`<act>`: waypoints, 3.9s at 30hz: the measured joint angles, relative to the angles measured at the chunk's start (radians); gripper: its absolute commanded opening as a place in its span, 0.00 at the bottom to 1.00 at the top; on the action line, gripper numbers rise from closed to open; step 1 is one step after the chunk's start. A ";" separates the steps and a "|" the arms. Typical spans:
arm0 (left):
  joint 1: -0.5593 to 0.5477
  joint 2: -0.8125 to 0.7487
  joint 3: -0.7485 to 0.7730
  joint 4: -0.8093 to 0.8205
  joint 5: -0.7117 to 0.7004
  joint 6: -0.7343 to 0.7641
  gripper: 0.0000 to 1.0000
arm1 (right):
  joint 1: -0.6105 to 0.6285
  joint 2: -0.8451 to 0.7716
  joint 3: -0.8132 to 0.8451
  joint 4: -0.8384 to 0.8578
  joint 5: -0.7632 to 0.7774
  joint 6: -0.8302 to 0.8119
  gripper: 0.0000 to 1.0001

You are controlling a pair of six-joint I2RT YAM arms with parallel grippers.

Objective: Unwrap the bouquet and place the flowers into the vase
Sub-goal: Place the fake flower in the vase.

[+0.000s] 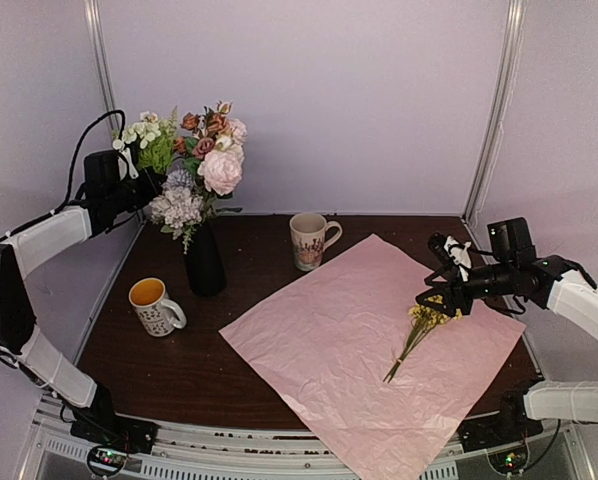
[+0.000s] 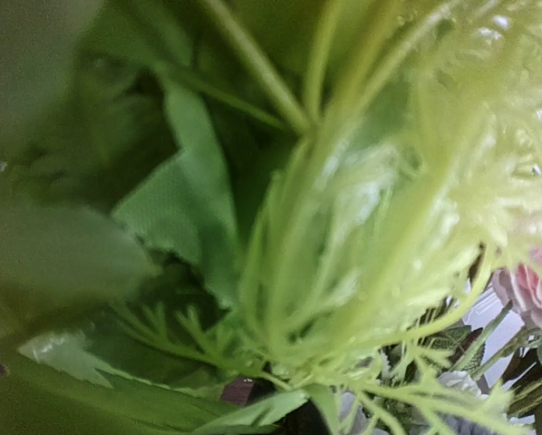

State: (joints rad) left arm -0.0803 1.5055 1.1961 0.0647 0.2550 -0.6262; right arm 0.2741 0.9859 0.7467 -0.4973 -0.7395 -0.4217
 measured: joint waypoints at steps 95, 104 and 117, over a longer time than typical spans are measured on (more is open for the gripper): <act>-0.044 -0.140 -0.151 0.019 -0.017 0.117 0.03 | 0.000 0.054 0.003 -0.008 -0.007 -0.020 0.59; -0.044 -0.118 -0.160 0.069 -0.013 0.096 0.00 | 0.000 0.054 0.003 -0.008 -0.004 -0.020 0.59; -0.044 -0.129 -0.277 0.117 0.010 0.069 0.00 | 0.000 0.067 0.005 -0.013 -0.005 -0.021 0.59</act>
State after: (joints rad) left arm -0.1246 1.3766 0.9188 0.1814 0.2649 -0.5568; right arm 0.2741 1.0531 0.7513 -0.5102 -0.7441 -0.4431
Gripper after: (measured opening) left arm 0.009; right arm 0.593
